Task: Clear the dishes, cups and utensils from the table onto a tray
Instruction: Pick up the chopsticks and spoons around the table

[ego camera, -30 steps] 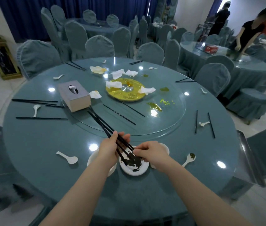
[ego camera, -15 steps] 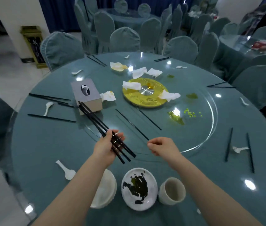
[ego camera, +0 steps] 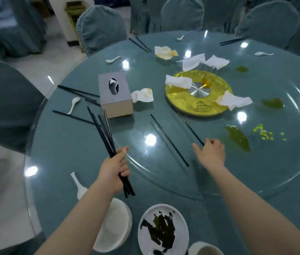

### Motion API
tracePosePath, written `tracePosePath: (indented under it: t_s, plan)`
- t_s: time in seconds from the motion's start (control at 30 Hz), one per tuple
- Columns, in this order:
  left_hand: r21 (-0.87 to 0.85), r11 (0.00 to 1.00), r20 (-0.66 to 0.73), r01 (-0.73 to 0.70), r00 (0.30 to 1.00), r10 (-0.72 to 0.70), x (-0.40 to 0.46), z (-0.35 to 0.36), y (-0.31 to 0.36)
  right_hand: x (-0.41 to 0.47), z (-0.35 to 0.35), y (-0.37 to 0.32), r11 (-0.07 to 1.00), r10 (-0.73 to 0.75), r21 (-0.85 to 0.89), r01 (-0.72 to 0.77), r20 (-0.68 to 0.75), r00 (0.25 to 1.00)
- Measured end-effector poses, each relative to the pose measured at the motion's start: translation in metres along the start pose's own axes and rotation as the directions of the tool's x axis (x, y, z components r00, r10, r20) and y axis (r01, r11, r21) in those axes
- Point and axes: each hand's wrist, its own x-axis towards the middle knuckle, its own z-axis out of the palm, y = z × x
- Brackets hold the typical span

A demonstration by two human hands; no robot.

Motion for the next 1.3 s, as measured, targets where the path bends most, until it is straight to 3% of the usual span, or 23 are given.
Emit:
tracePosePath:
  t_s: [0.23,0.4,0.5,0.67,0.8,0.93,1.17,1.3]
  plan:
    - [0.032,0.998,-0.033,-0.060,0.998,0.061,-0.003,-0.013,-0.006,-0.014,0.021,-0.020,0.956,-0.186,-0.206,0.207,0.117,0.976]
    - [-0.066,0.998,-0.015,-0.014,1.000,0.013,-0.017,-0.022,-0.010,-0.021,0.022,-0.002,0.964,-0.254,0.063,0.258,-0.065,0.965]
    - [-0.115,0.993,0.002,0.011,1.000,-0.011,-0.028,-0.029,-0.015,-0.025,0.016,-0.003,0.981,-0.145,0.132,0.141,0.022,0.989]
    - [-0.131,0.991,-0.036,-0.005,0.999,0.000,-0.040,-0.040,-0.025,-0.039,0.004,-0.010,0.991,-0.125,-0.010,0.130,0.202,0.971]
    - [-0.175,0.985,-0.062,0.005,0.998,-0.016,-0.047,-0.047,-0.029,-0.071,-0.013,-0.028,0.967,-0.175,0.220,0.129,0.200,0.964]
    - [-0.208,0.978,-0.001,0.027,1.000,-0.027,-0.058,-0.053,-0.027,-0.125,-0.037,-0.060,0.858,-0.263,0.493,0.148,0.173,0.949]
    - [-0.241,0.970,0.184,0.037,0.983,0.009,-0.083,-0.067,-0.027,-0.230,-0.030,-0.108,0.846,-0.366,0.506,0.170,0.319,0.874]
    - [-0.250,0.967,0.215,0.041,0.977,0.014,-0.088,-0.080,-0.023,-0.258,-0.019,-0.120,0.852,-0.354,0.498,0.163,0.318,0.880]
